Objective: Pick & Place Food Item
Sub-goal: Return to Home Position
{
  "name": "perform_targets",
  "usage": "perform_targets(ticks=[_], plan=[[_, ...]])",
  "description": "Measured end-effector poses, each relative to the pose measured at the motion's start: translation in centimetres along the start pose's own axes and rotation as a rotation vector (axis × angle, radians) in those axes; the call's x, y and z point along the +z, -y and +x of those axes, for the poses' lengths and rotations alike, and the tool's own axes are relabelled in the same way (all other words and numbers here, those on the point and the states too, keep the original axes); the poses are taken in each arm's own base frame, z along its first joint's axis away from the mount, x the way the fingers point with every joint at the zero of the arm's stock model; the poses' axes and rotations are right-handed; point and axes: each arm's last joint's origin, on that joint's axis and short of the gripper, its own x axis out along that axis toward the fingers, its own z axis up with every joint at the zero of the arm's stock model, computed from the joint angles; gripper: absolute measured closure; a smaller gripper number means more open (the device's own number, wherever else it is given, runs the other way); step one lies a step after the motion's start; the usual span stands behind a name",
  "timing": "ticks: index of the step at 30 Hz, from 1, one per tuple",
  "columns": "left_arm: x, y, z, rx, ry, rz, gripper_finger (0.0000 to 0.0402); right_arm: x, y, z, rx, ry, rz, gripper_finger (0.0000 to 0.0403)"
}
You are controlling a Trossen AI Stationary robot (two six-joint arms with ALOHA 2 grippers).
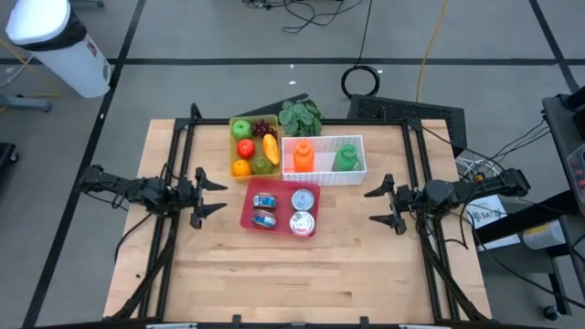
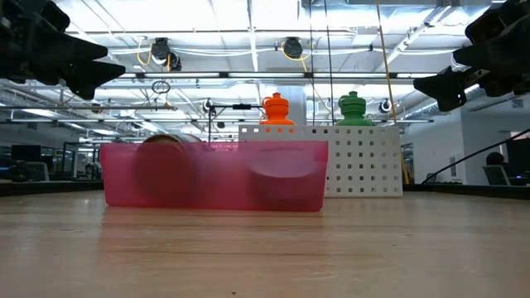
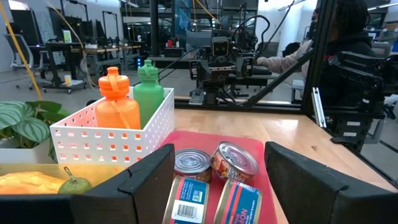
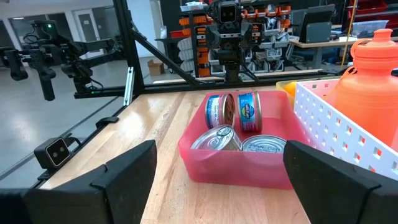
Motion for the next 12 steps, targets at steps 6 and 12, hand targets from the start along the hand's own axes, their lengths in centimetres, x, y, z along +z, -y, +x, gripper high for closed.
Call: perform_targets(ticks=[6,12], plan=[[0.0,0.0,0.0,0.0,0.0,0.0,0.0142,0.0,0.0,0.0,0.0,0.0,0.0,0.0071],[0.0,0.0,0.0,0.0,0.0,0.0,0.0142,0.0,0.0,0.0,0.0,0.0,0.0,0.007]])
